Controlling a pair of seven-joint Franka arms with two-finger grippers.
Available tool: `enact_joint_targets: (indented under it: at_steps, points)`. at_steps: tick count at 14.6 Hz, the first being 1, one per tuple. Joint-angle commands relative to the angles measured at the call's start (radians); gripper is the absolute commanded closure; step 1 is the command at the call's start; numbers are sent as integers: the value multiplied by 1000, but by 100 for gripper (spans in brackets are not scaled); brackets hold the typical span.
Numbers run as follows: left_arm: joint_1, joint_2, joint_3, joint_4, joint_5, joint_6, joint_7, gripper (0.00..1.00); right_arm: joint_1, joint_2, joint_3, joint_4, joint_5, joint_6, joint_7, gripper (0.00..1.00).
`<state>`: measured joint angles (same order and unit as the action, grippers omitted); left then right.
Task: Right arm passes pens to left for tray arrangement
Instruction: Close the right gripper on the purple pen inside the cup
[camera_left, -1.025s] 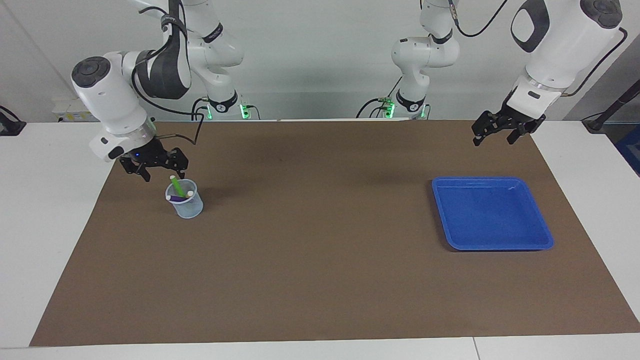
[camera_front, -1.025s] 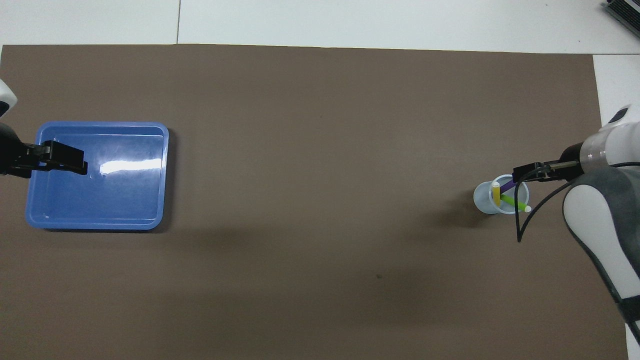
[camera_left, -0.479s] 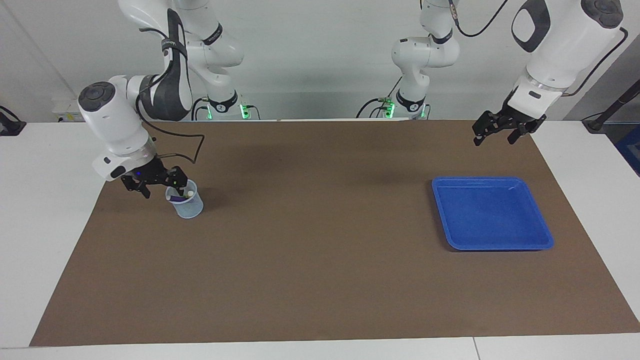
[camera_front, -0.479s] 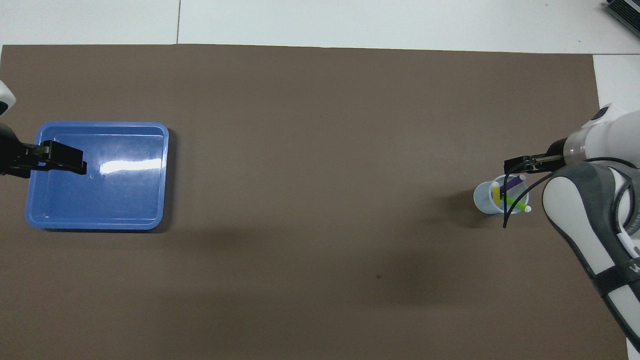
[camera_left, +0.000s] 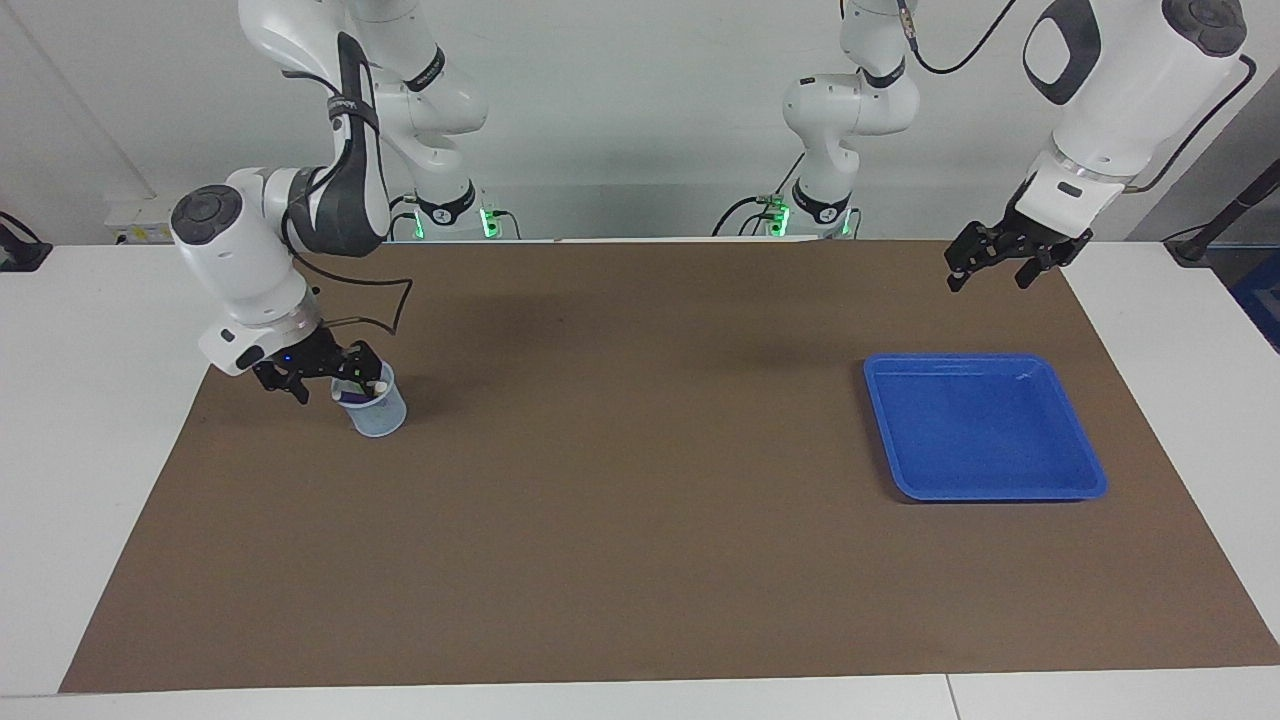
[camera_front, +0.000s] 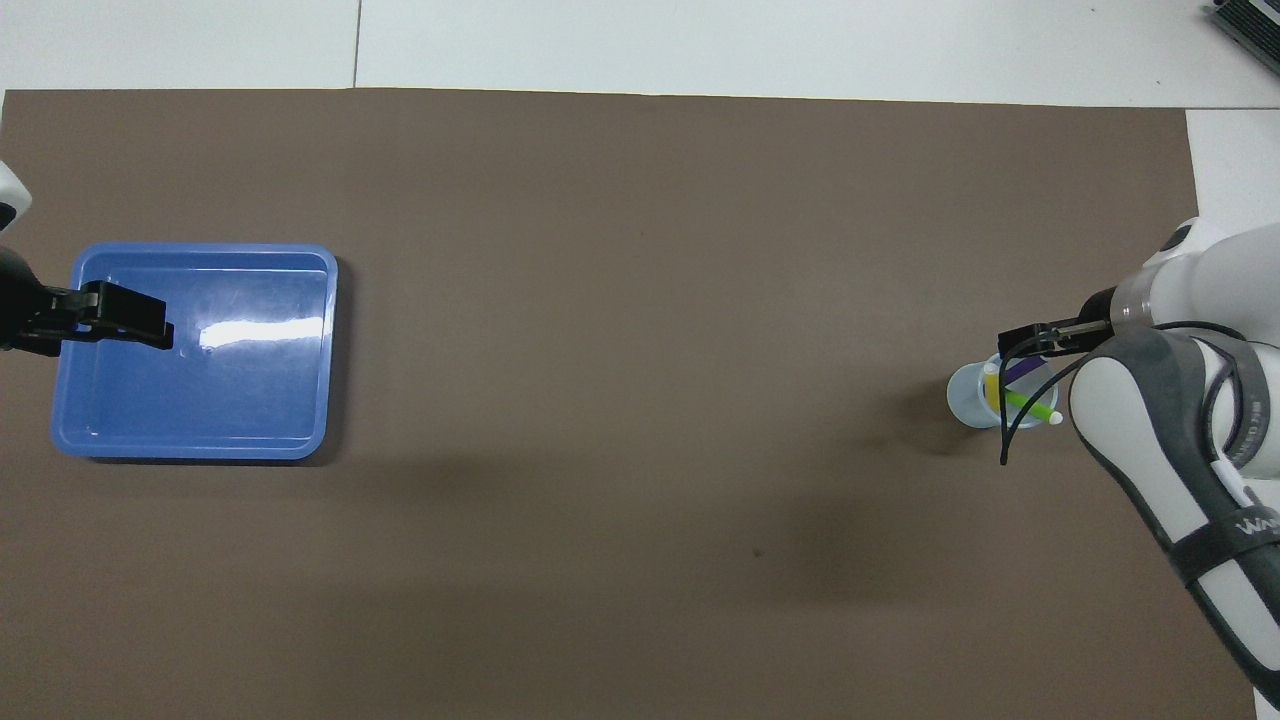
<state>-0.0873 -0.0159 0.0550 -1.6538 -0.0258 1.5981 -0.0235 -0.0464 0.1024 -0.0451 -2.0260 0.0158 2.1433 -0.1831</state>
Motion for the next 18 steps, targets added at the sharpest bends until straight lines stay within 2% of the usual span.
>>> enact_joint_targets:
  at_steps: [1,3,10,13,15,18]
  points:
    - [-9,-19,8,-15,3,-7,-7,0,-23,-20,4,-28,13,18,-36,9]
    - [-9,-21,8,-15,3,-7,-7,0,-23,-10,4,-28,12,33,-42,17]
    - [-9,-21,8,-15,3,-7,-7,0,-23,-6,4,-43,13,67,-39,25]
    - [-9,-21,8,-15,3,-7,-7,0,-23,-6,4,-43,13,67,-42,37]
    - [-9,-21,8,-15,3,-7,-7,0,-23,-6,4,-43,13,67,-42,53]
    - [-9,-19,8,-15,3,-7,-7,0,-21,-7,4,-43,13,66,-42,72]
